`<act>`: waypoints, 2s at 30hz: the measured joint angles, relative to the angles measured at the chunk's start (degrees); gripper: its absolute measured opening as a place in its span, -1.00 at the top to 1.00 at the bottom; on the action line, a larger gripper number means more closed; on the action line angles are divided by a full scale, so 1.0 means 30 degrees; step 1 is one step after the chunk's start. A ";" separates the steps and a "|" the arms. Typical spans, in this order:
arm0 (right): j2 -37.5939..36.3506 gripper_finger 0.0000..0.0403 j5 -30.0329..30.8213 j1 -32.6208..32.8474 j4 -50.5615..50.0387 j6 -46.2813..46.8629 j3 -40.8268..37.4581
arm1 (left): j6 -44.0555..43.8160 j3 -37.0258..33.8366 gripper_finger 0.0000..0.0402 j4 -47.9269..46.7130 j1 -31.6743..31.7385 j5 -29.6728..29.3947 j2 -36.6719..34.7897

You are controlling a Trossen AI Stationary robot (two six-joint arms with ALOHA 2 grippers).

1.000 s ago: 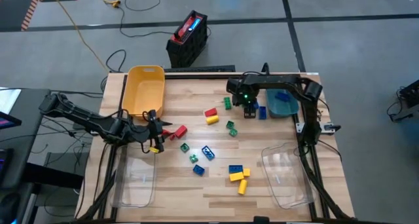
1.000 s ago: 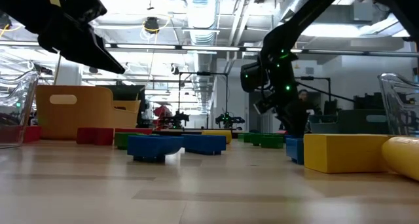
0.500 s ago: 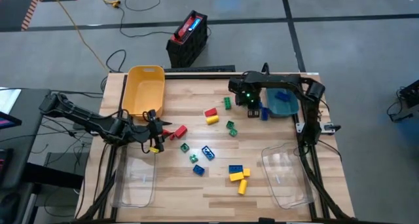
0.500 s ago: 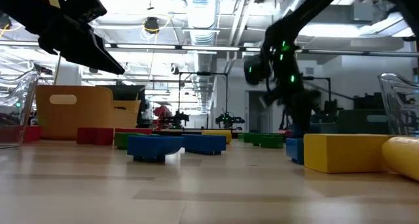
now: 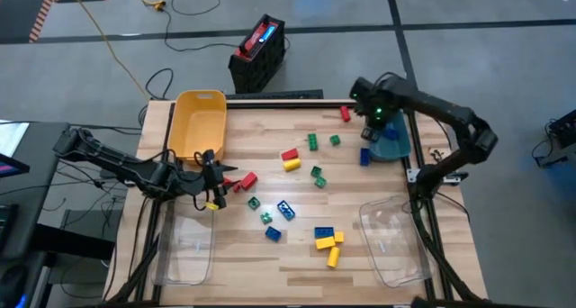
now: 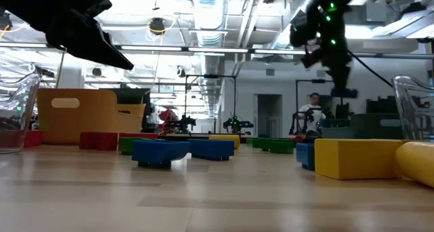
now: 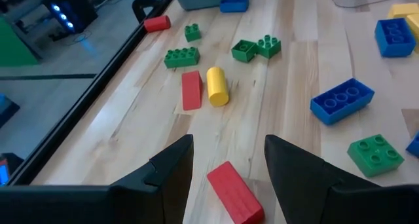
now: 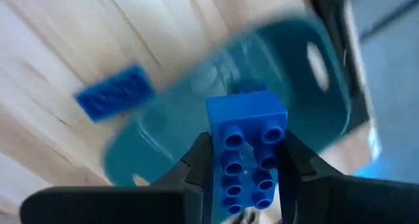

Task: Sort blocks
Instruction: Put the blue game piece into the blue bin, then put the red wooden block into the left transparent bin

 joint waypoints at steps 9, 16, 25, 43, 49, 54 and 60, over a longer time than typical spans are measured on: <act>0.0277 0.50 -0.0424 -0.1745 0.3123 0.1131 -0.4096 | 0.0142 0.0000 0.08 -0.0156 0.0000 0.0003 0.0007; 0.0277 0.49 -0.1439 -0.1270 0.4074 0.1068 -0.5603 | 0.0503 0.0007 0.08 0.0032 0.0015 -0.0109 0.0007; 0.0277 0.13 -0.1484 -0.1213 0.4541 0.1002 -0.5820 | 0.0510 0.0007 0.08 0.0048 0.0007 -0.0117 0.0007; 0.0000 -0.23 -0.0266 0.2021 0.2971 0.0928 -0.1477 | -0.0655 0.0022 0.08 -0.0349 0.0051 -0.0124 0.0007; -0.1315 -0.23 0.0008 0.6138 0.6813 0.1611 -0.1275 | -0.1278 0.1088 0.08 -0.1927 0.0564 0.0879 0.0158; -0.2149 -0.23 -0.0128 0.9212 0.9971 0.2006 -0.1604 | -0.1570 0.2752 0.08 -0.4810 0.1209 0.2044 0.0964; -0.1082 -0.24 -0.0296 1.1461 1.2747 0.2040 -0.1813 | -0.1376 0.3141 0.08 -0.4847 0.2126 0.3650 0.2341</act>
